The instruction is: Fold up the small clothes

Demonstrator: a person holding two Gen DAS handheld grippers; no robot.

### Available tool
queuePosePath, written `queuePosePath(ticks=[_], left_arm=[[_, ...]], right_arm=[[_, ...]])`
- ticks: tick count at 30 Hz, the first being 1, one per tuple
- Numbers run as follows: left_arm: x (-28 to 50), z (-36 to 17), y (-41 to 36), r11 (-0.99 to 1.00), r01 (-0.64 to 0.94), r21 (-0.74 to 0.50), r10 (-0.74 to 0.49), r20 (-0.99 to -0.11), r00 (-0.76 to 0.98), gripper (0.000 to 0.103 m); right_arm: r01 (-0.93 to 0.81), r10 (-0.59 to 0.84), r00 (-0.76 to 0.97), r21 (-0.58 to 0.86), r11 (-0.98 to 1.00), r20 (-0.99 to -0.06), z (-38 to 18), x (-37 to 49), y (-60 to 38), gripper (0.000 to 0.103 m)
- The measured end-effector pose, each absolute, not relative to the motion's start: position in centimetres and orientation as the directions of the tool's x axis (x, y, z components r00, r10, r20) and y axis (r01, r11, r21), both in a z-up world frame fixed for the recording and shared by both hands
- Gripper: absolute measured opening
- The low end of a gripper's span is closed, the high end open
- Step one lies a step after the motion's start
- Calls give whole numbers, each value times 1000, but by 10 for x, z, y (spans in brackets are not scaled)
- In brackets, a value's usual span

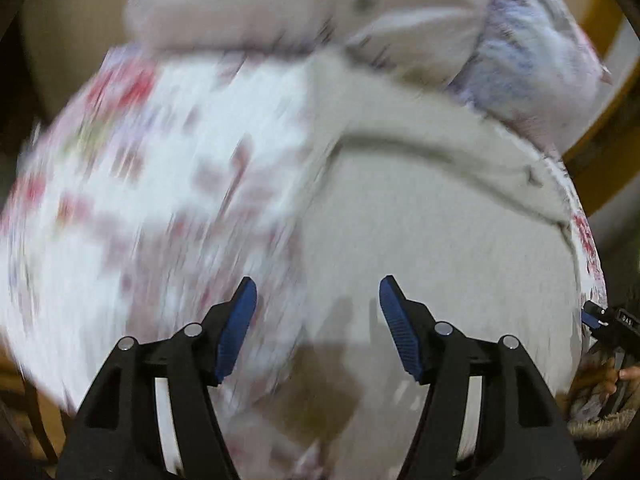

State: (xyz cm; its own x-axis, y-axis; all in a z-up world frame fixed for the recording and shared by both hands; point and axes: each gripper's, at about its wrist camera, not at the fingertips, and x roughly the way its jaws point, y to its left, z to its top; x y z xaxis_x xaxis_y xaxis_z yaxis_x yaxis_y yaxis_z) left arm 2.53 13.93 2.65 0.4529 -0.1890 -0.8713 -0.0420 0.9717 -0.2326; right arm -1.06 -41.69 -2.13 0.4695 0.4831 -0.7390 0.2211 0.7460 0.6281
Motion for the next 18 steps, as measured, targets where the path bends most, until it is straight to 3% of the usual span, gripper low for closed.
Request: queuePosePath(ticks=[5, 6, 9, 12, 18], left_arm=[[-29, 14, 149, 928, -62, -368, -311, -853, 418, 41], [-33, 11, 145, 909, -67, -412, -355, -846, 398, 33], [-49, 8, 135, 878, -77, -472, -413, -830, 374, 28], [-46, 2, 121, 838, -107, -534, -472, -811, 346, 13], [2, 27, 113, 788, -49, -614, -540, -727, 424, 8]], right_arm=[[199, 663, 343, 741, 642, -666, -37, -38, -398, 17], [194, 689, 320, 757, 624, -650, -40, -42, -393, 11], [179, 748, 279, 798, 576, -602, -44, -47, -380, 10], [151, 764, 311, 823, 548, -566, -38, -40, -380, 9], [19, 762, 466, 866, 499, -450, 9, 16, -386, 8]])
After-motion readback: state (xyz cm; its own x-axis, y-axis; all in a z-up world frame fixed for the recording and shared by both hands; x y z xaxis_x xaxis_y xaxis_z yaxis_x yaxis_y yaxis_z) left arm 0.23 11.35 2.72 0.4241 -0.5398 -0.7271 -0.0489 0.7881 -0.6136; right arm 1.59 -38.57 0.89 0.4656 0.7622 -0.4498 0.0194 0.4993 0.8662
